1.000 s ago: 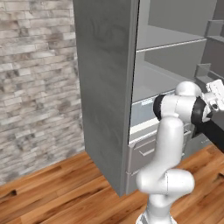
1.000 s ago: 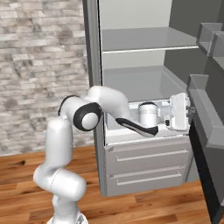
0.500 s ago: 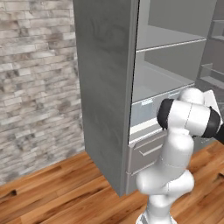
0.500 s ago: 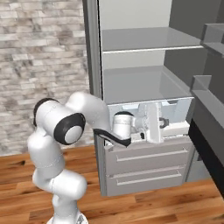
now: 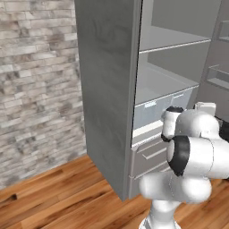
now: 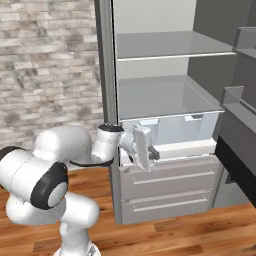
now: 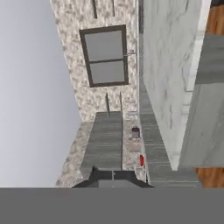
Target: Place one of the steaks on the plate and the other in the bowl. Then place the bowl in the fridge.
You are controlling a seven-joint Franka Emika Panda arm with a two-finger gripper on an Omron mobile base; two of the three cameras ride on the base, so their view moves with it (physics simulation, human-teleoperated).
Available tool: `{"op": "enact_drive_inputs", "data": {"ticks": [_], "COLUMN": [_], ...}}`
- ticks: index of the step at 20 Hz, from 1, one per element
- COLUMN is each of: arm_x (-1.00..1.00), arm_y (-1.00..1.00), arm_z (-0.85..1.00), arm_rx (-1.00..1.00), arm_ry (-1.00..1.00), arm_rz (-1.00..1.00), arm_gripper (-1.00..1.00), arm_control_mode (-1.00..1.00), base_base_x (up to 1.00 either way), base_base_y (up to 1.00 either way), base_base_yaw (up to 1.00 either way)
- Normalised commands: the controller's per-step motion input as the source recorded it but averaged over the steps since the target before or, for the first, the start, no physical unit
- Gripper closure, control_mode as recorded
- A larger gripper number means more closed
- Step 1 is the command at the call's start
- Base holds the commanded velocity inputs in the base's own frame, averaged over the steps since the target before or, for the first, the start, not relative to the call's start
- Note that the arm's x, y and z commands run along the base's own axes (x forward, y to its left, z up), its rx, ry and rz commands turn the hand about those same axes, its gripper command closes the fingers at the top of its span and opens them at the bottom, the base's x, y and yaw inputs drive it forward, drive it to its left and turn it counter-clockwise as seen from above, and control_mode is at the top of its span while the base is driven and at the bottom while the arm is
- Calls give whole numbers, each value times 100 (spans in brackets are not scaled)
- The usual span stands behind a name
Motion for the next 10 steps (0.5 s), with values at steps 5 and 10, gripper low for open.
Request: {"op": "enact_drive_inputs", "data": {"ticks": [5,10], "arm_x": [0,2], "arm_y": [100,100], "arm_z": [11,-3], "arm_rx": [21,36], "arm_ry": [-76,-36], "arm_rz": [-6,17], "arm_gripper": [100,100], "arm_control_mode": [-100,-100], "base_base_x": [0,0], "base_base_y": [0,0], "base_base_yaw": [0,0]}}
